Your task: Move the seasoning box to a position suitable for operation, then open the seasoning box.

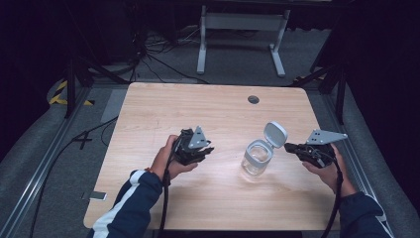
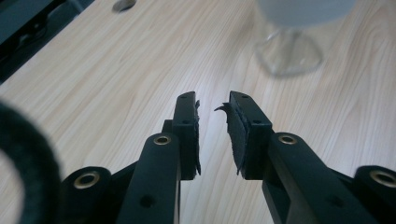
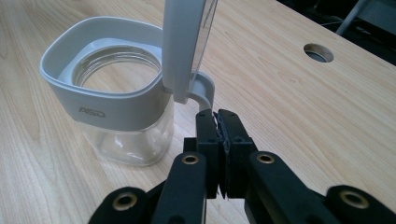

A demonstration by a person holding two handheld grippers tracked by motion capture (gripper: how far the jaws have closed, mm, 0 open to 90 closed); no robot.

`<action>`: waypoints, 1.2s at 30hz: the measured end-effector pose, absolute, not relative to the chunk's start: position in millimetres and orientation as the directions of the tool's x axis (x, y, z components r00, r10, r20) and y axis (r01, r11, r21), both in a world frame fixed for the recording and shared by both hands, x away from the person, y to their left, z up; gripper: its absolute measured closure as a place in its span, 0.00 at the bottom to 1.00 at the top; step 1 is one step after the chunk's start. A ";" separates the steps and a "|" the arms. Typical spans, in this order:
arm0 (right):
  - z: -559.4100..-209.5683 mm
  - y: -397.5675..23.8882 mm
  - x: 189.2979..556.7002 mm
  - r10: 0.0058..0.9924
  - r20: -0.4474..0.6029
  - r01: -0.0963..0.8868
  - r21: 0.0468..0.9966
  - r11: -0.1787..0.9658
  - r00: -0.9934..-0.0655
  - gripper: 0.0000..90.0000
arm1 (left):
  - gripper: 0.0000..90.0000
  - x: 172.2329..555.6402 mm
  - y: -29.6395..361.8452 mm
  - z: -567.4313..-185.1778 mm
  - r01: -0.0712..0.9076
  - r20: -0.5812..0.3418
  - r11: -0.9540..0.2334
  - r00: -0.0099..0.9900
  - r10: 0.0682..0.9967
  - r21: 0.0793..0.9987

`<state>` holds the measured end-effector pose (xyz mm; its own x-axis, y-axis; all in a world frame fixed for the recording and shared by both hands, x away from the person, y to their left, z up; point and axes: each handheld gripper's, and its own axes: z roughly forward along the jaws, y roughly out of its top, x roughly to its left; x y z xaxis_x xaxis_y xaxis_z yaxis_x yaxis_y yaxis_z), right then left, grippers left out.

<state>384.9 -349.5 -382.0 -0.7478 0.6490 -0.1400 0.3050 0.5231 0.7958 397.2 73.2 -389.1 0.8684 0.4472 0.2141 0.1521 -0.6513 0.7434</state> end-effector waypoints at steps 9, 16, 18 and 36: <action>-383.2 -349.8 378.0 0.642 -0.151 0.311 0.778 0.546 -0.751 0.95 | 0.77 383.1 130.3 -412.4 0.238 0.215 -0.676 0.830 0.514 0.697; -384.5 -353.7 367.5 0.638 -0.163 0.310 0.767 0.562 -0.753 0.89 | 0.63 371.8 159.8 -426.7 0.318 0.180 -0.666 0.804 0.567 0.675; -385.2 -355.8 364.5 0.637 -0.160 0.313 0.765 0.563 -0.754 0.87 | 0.58 370.0 166.9 -433.5 0.342 0.171 -0.662 0.795 0.583 0.667; -414.8 -395.3 330.6 0.672 -0.203 0.336 0.742 0.580 -0.712 0.54 | 0.30 352.9 199.8 -468.7 0.421 0.084 -0.620 0.780 0.620 0.662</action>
<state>330.6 -395.3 -414.8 -0.7121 0.6720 -0.2031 0.3355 0.5800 0.7423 352.9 199.8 -468.7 0.7801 0.6200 0.0841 0.4214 -0.6200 0.6618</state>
